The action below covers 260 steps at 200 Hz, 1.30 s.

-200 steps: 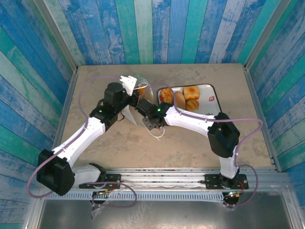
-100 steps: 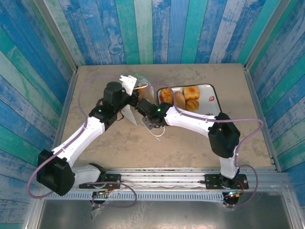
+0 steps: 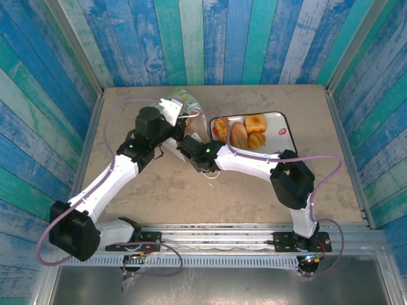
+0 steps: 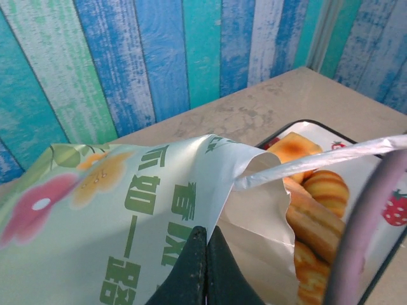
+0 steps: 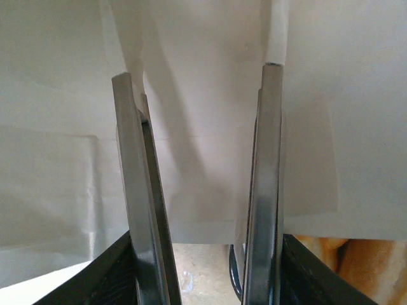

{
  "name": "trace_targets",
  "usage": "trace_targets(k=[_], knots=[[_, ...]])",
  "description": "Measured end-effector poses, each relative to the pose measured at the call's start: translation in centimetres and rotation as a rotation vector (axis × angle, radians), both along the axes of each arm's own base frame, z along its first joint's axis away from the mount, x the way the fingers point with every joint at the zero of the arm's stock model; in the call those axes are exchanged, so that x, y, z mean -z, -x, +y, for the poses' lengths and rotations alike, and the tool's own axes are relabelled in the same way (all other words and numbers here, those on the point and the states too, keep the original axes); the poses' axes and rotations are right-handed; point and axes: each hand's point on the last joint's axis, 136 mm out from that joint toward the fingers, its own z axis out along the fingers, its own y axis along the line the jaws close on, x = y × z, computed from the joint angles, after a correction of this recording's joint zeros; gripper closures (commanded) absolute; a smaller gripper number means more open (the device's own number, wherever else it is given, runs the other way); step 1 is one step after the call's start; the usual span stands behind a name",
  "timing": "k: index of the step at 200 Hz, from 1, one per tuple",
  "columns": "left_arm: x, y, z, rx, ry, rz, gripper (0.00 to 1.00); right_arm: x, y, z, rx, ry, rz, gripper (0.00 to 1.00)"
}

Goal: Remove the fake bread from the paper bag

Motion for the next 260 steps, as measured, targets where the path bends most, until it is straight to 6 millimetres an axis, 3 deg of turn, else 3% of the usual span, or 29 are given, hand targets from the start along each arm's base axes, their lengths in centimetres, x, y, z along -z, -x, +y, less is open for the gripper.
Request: trace_targets(k=[26,64,85,119,186,260], knots=[[-0.6,0.4,-0.2,0.021,0.015,-0.01,0.99,-0.2,-0.4,0.2,0.013,-0.011,-0.038,0.51],[-1.0,0.5,-0.2,0.021,0.02,-0.02,1.0,-1.1,-1.2,-0.3,0.07,-0.008,-0.103,0.63],[-1.0,0.5,-0.2,0.02,0.02,-0.021,1.0,-1.3,-1.4,-0.6,0.094,-0.01,-0.119,0.56],[-1.2,0.4,-0.3,0.021,0.028,-0.028,1.0,-1.5,-1.6,-0.4,0.083,-0.011,-0.133,0.53],[-1.4,0.5,-0.4,0.026,0.035,-0.031,1.0,-2.4,-2.0,-1.2,0.11,0.041,-0.203,0.51],[-1.3,0.3,-0.3,-0.017,0.042,-0.021,1.0,-3.8,-0.9,-1.8,0.137,0.01,-0.247,0.52]])
